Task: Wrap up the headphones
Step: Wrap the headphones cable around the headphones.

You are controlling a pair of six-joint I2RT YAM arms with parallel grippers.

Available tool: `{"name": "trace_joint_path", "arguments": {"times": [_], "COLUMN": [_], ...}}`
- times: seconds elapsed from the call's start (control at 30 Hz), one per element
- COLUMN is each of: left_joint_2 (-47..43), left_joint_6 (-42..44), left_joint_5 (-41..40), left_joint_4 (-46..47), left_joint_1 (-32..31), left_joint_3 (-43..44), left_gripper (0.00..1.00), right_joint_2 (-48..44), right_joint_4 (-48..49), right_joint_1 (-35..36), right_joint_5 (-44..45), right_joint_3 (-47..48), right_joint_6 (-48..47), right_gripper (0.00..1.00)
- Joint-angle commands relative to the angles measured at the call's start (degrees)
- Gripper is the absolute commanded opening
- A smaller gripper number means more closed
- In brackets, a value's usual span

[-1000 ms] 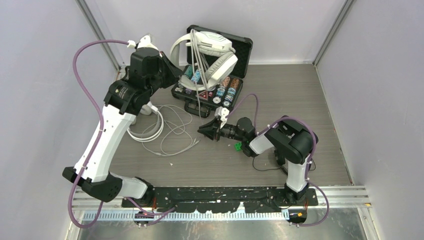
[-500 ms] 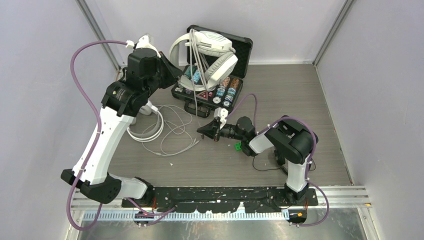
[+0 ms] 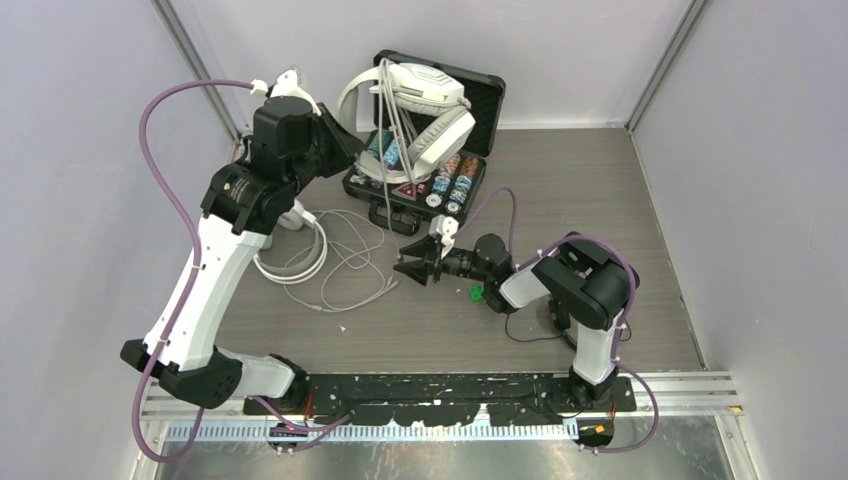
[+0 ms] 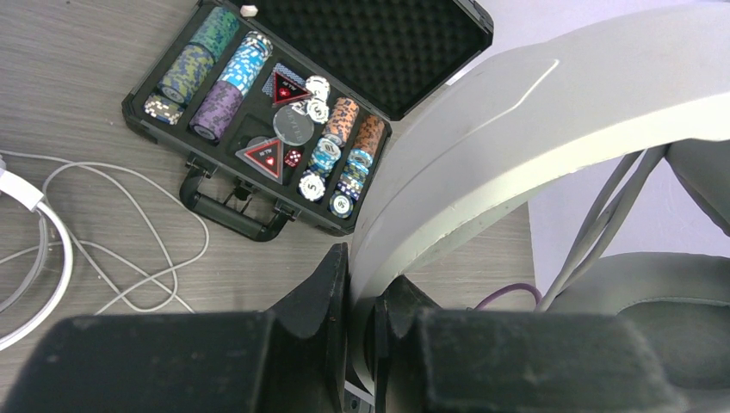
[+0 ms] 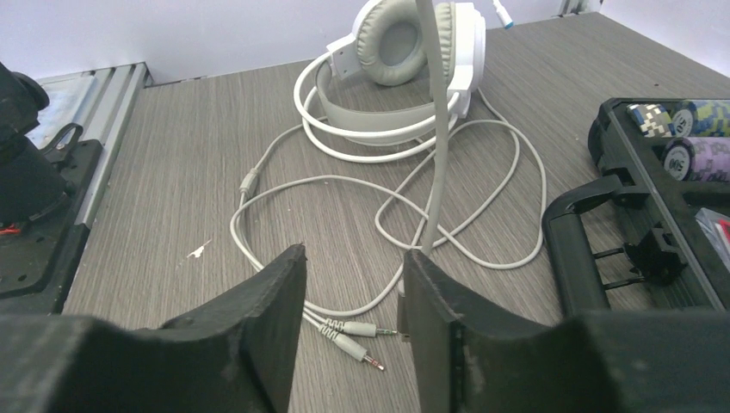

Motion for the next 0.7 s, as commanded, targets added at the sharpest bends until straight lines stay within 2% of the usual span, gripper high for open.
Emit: {"name": "trace_joint_path", "arguments": {"times": [0.0, 0.4, 0.67], "left_joint_2": [-2.7, -2.0, -1.7], "left_joint_6": [-1.1, -1.3, -1.7], "left_joint_5": [0.6, 1.1, 1.8], "left_joint_4": [5.9, 5.9, 6.4], "left_joint_1": [0.0, 0.0, 0.0], "left_joint_3": [2.5, 3.1, 3.4], "left_gripper": [0.0, 0.0, 0.0], "right_joint_2": [-2.8, 0.5, 4.6], "right_joint_4": [2.4, 2.5, 4.7], "right_joint_1": [-0.4, -0.5, 2.2], "right_joint_5": [1.7, 0.2, -0.2], "right_joint_3": [0.0, 3.7, 5.7], "right_joint_6": [-1.3, 1.2, 5.7], "right_gripper": [0.54, 0.56, 0.5]}}
